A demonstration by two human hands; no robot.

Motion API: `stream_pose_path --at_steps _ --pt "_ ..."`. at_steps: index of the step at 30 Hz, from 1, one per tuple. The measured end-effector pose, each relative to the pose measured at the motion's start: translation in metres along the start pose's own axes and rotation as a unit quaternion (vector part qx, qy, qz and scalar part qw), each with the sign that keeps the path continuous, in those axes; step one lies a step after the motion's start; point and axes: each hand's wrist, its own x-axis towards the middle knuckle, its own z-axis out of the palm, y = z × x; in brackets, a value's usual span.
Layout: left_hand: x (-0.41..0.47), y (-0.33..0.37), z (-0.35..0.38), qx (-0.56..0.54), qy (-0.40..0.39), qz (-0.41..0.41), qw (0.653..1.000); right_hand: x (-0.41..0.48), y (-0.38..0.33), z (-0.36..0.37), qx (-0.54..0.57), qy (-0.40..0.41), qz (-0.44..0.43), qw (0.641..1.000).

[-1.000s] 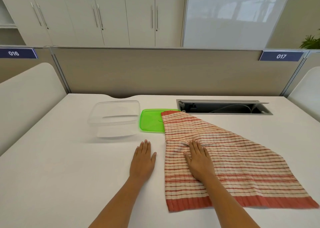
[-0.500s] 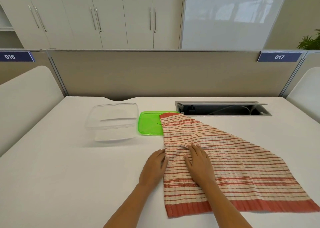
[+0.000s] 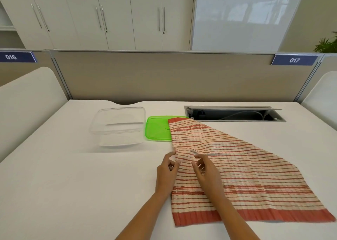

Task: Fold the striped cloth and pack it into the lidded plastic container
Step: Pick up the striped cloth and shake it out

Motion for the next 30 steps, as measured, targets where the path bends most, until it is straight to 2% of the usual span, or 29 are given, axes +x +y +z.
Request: stream_pose_path --at_steps 7,11,13,16,20,25,27,30 --pt "-0.002 0.023 0.004 -0.083 -0.035 0.009 0.996 -0.018 -0.036 -0.011 0.176 -0.067 0.065 0.980" --pt "0.006 0.038 0.000 -0.146 -0.085 -0.031 0.985 -0.016 -0.046 -0.020 0.143 -0.101 0.055 0.983" --pt "0.008 0.045 -0.003 -0.161 -0.121 -0.031 0.979 -0.014 -0.050 -0.025 0.114 -0.085 0.047 0.989" --pt "0.010 0.052 -0.006 -0.110 -0.143 0.021 0.983 -0.006 -0.058 -0.033 0.112 -0.045 0.058 0.991" --pt "0.008 0.069 -0.008 -0.090 -0.118 0.072 0.986 0.001 -0.070 -0.037 0.076 -0.052 0.062 0.994" --pt "0.007 0.087 -0.012 -0.030 -0.114 0.195 0.974 0.005 -0.083 -0.057 0.011 0.023 0.084 0.996" --pt "0.009 0.091 -0.017 0.004 -0.104 0.241 0.965 0.008 -0.089 -0.072 0.017 0.042 0.074 0.996" --pt "0.015 0.093 -0.021 0.058 -0.049 0.277 0.958 0.012 -0.103 -0.100 0.037 0.079 0.028 0.996"
